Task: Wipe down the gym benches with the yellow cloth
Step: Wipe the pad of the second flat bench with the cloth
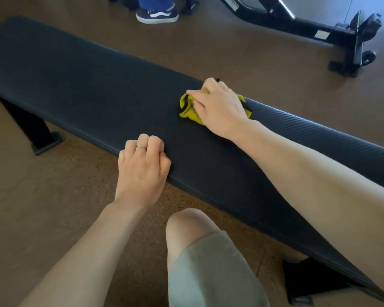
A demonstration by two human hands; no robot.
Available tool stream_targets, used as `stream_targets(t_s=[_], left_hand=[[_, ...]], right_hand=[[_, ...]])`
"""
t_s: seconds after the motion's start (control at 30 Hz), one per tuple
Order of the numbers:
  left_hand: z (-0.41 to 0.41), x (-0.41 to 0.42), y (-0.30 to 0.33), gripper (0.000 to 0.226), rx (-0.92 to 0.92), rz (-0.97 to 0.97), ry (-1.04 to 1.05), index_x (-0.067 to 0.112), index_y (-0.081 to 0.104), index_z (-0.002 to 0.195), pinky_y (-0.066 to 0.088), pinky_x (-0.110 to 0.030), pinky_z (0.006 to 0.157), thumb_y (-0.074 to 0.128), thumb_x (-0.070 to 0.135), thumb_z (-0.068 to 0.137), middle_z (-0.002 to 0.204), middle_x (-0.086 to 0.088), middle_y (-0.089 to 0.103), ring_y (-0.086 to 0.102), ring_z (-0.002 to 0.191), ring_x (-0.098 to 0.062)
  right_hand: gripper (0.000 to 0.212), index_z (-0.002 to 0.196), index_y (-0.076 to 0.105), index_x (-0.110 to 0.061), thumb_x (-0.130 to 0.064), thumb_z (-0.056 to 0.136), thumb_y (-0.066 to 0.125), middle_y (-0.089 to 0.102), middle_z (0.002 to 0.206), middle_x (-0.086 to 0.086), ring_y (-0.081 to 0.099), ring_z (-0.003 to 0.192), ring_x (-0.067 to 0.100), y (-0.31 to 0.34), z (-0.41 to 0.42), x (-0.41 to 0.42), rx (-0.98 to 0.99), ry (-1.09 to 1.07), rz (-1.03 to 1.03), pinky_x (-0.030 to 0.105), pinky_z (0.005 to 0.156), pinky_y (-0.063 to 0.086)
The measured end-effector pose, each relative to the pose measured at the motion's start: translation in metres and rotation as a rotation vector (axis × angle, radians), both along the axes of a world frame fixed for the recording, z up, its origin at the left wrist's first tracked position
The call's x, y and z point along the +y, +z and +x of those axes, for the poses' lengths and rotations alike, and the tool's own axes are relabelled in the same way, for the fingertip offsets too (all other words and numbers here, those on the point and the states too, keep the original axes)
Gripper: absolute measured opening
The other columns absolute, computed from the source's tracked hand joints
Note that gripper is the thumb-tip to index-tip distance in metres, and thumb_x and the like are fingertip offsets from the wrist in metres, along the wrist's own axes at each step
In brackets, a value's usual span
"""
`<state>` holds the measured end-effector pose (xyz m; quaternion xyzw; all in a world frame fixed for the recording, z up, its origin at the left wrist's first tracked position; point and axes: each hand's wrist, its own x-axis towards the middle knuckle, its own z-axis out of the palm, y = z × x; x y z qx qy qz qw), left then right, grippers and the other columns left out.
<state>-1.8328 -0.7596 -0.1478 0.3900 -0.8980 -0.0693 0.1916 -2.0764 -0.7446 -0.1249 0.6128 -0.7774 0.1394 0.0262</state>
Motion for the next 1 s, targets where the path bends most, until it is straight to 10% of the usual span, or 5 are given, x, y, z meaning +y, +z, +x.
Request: stream_targets(t_s=[0.17,0.47,0.7,1.0], left_hand=[[-0.003,0.005,0.003,0.018,-0.008,0.019,0.034,0.015,0.046,0.094,0.035,-0.038,0.076,0.033,0.027,0.096,0.098,-0.001,0.046,0.039,0.089,-0.024],[-0.004,0.004,0.005,0.017,-0.067,-0.015,0.056,0.012,0.050,0.093,0.032,-0.037,0.072,0.037,0.024,0.093,0.095,-0.004,0.049,0.040,0.086,-0.026],[-0.003,0.005,0.009,0.014,-0.030,0.021,0.041,0.016,0.046,0.095,0.024,-0.032,0.076,0.036,0.026,0.095,0.096,0.006,0.036,0.030,0.088,-0.015],[0.005,0.004,0.012,0.018,-0.035,0.098,-0.023,0.019,0.049,0.104,0.030,-0.031,0.083,0.035,0.031,0.101,0.108,0.000,0.050,0.043,0.098,-0.019]], right_hand=[[0.044,0.146,0.049,-0.020,-0.035,0.107,0.034,0.045,0.132,0.014,0.049,0.112,0.036,0.002,-0.019,0.007,-0.013,-0.278,0.056,0.045,0.095,0.040],[0.045,0.145,0.053,-0.017,-0.034,0.104,0.047,0.053,0.118,0.011,0.054,0.095,0.029,0.005,0.044,0.073,0.001,0.126,0.022,0.043,0.081,0.045],[0.046,0.148,0.047,-0.018,-0.036,0.108,0.033,0.045,0.127,0.012,0.049,0.109,0.032,0.003,-0.021,-0.016,0.003,-0.147,0.059,0.044,0.095,0.040],[0.050,0.145,0.052,-0.009,-0.033,0.103,0.040,0.049,0.111,0.014,0.054,0.095,0.034,0.000,0.003,0.117,-0.004,-0.043,0.001,0.048,0.083,0.050]])
